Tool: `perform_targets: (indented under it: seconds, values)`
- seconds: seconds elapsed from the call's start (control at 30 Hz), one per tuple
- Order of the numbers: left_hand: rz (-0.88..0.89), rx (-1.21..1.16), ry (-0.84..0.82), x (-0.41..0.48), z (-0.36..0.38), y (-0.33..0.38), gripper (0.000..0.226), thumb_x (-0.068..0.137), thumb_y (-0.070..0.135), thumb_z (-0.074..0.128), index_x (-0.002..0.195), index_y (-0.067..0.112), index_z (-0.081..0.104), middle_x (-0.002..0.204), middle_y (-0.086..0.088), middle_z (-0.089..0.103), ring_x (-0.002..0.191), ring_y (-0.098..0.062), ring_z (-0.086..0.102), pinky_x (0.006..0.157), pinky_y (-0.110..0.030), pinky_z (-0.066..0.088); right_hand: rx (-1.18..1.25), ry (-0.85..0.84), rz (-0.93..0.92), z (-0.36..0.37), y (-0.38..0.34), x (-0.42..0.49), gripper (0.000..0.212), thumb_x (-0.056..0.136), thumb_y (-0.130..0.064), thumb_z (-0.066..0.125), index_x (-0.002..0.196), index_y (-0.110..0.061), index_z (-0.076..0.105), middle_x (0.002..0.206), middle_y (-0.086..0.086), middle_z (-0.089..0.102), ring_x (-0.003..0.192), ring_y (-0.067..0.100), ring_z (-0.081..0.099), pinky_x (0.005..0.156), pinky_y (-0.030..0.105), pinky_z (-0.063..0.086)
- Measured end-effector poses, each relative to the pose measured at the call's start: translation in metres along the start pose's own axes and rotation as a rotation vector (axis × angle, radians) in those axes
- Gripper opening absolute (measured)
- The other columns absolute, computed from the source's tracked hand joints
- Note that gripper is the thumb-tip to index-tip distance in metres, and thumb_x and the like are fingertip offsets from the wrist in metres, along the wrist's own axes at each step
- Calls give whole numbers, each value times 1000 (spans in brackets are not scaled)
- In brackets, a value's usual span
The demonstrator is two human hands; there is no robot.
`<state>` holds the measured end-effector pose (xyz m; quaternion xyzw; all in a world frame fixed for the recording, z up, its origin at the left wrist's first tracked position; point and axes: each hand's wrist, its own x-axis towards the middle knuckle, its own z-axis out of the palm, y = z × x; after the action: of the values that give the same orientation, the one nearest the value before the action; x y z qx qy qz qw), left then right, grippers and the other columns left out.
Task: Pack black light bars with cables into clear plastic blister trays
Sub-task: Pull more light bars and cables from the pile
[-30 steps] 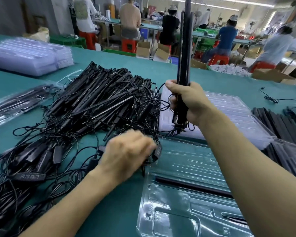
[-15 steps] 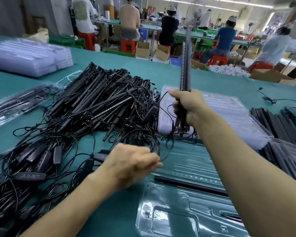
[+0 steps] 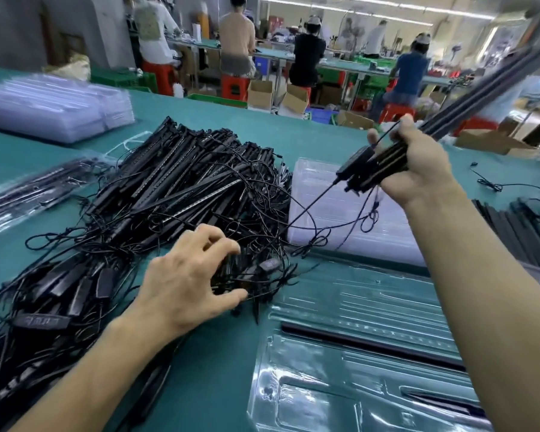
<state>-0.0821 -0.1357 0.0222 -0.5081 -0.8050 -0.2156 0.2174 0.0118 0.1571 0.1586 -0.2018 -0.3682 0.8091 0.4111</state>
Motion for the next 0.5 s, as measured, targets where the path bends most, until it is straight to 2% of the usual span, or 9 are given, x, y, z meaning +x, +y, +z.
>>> perform_targets:
  seconds: [0.03, 0.07, 0.13, 0.17, 0.23, 0.3, 0.33, 0.4, 0.5]
  values:
    - [-52, 55, -19, -1, 1, -1, 49, 66, 72, 64, 94, 32, 59, 93, 13, 58, 77, -11, 57, 46, -25, 40, 74, -43, 43, 0, 2, -3, 18, 103, -22, 48, 91, -9, 53, 92, 5, 57, 77, 21, 69, 74, 46, 58]
    - [-105, 127, -36, -3, 2, -3, 51, 66, 79, 58, 88, 33, 57, 84, 14, 60, 72, -14, 60, 48, -25, 37, 114, -84, 91, -1, 5, -6, 25, 104, -22, 44, 85, -9, 53, 88, 5, 60, 73, 19, 71, 71, 45, 59]
    - [-171, 257, -90, -6, 7, -6, 57, 68, 85, 50, 74, 29, 50, 66, 10, 60, 61, -19, 63, 49, -26, 33, 52, -134, 199, -6, 15, -13, 30, 104, -20, 42, 77, -12, 50, 68, 1, 58, 53, 12, 64, 53, 28, 56]
    - [-146, 284, -103, -8, 12, -8, 57, 69, 82, 54, 69, 26, 47, 60, 8, 57, 55, -20, 61, 46, -25, 33, -33, -144, 258, -10, 21, -15, 27, 102, -18, 44, 76, -14, 47, 60, -2, 52, 42, 7, 54, 44, 19, 48]
    - [-50, 242, -116, -9, 16, -8, 49, 69, 63, 75, 59, 22, 49, 51, 7, 52, 43, -19, 55, 40, -23, 33, -312, -172, 366, -14, 38, -22, 23, 97, -16, 52, 75, -16, 45, 57, -4, 47, 33, 2, 34, 35, 15, 33]
    - [35, 228, -102, -9, 17, -9, 45, 65, 49, 85, 56, 18, 54, 48, 6, 50, 39, -20, 51, 38, -24, 34, -743, -291, 366, -14, 57, -32, 15, 90, -18, 64, 80, -14, 53, 60, -1, 58, 35, 3, 31, 34, 15, 31]
    - [65, 245, -92, -9, 17, -10, 43, 67, 47, 85, 56, 18, 55, 49, 6, 50, 39, -20, 50, 39, -25, 34, -959, -395, 331, -13, 67, -38, 13, 86, -21, 71, 87, -14, 60, 66, 0, 65, 37, 5, 36, 36, 15, 33]
    - [110, 262, -36, -9, 19, -12, 41, 78, 48, 76, 59, 19, 55, 52, 4, 49, 41, -20, 51, 41, -27, 34, -1244, -661, 291, -4, 85, -51, 24, 80, -31, 78, 98, -19, 68, 75, -3, 69, 44, 5, 44, 41, 17, 37]
    - [149, 286, 91, -7, 17, -14, 38, 91, 43, 55, 61, 19, 54, 54, 1, 48, 44, -22, 52, 42, -30, 33, -1377, -952, 322, 11, 107, -69, 21, 75, -38, 83, 80, -22, 71, 65, -1, 57, 51, 13, 45, 47, 24, 36]
